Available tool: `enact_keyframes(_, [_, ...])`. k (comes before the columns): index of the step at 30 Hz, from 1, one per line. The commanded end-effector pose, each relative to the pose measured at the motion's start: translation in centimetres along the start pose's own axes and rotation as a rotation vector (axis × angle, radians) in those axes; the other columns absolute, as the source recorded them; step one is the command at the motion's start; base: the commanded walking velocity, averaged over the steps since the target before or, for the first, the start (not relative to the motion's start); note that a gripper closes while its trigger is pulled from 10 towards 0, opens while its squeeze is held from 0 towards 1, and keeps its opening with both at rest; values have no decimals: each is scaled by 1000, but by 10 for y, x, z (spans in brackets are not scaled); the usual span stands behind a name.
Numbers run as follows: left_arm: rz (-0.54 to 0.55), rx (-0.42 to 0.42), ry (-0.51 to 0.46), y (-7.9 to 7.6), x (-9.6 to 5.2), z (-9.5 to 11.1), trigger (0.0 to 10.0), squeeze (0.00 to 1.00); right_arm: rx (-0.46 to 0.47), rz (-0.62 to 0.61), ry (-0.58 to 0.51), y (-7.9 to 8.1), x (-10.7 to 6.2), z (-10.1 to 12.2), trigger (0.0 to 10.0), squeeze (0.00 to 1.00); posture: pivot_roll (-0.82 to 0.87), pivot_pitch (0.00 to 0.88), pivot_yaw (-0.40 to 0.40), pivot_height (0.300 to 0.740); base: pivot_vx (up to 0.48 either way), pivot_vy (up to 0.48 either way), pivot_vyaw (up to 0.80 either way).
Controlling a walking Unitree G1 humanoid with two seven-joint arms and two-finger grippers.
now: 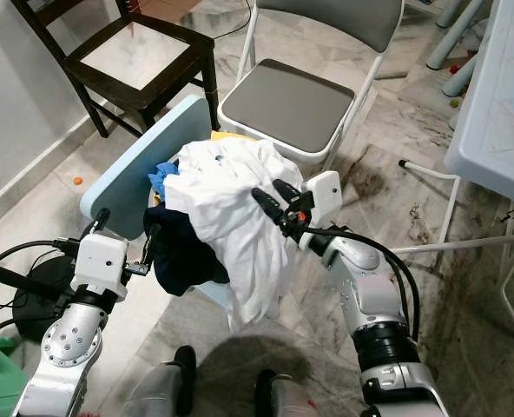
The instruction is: Hang hanger
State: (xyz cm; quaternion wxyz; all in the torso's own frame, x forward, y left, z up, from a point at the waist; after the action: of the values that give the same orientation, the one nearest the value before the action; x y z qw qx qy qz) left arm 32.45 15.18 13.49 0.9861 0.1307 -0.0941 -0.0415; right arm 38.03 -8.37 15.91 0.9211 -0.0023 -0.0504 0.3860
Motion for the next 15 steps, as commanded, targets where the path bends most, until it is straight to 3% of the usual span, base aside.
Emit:
enact_keyframes(1, [-6, 5, 36, -1, -4, -9, 10000, 0, 9, 53, 39, 8, -6, -10, 10000, 1000, 311, 316, -61, 740, 0, 0, 0])
enact_keyframes(5, [-5, 6, 36, -1, -4, -9, 10000, 0, -18, 12, 64, -1, -8, -14, 10000, 1000, 309, 316, -64, 740, 0, 0, 0])
enact_keyframes(6, [-5, 6, 37, -1, -5, -10, 10000, 0, -38, -58, 79, -14, -8, -15, 10000, 1000, 309, 316, -63, 740, 0, 0, 0])
enact_keyframes(9, [-4, 7, 38, -1, -5, -10, 10000, 0, -61, -158, 80, -32, -10, -13, 10000, 1000, 309, 316, -64, 740, 0, 0, 0])
enact_keyframes(10, [-4, 7, 37, -2, -5, -10, 10000, 0, -78, -265, 87, -50, -14, -12, 10000, 1000, 308, 317, -64, 740, 0, 0, 0])
enact_keyframes(11, [-4, 7, 37, -2, -5, -10, 10000, 0, -78, -265, 87, -50, -14, -12, 10000, 1000, 308, 317, -64, 740, 0, 0, 0])
enact_keyframes(13, [-3, 7, 38, -2, -6, -10, 10000, 0, -109, -442, 108, -75, -23, -11, 10000, 1000, 306, 318, -64, 740, 0, 0, 0])
enact_keyframes(15, [-3, 7, 37, -2, -6, -10, 10000, 0, -119, -475, 110, -78, -25, -12, 10000, 1000, 307, 318, -64, 740, 0, 0, 0])
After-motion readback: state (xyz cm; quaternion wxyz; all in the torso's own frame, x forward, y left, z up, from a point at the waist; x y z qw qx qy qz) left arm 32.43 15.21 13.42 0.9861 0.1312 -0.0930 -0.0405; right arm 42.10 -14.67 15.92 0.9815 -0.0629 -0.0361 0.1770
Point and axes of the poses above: a point about 5 cm out from each wrist's last joint towards the gripper, its own x axis pointing out of the wrist towards the gripper, its own z axis along the axis of the wrist's last joint, y = z × x, the point moved 6 cm from there along x, pointing out of the wrist towards the gripper, and after that the axes turned 4 degrees about -x, right-handed, at the moved point
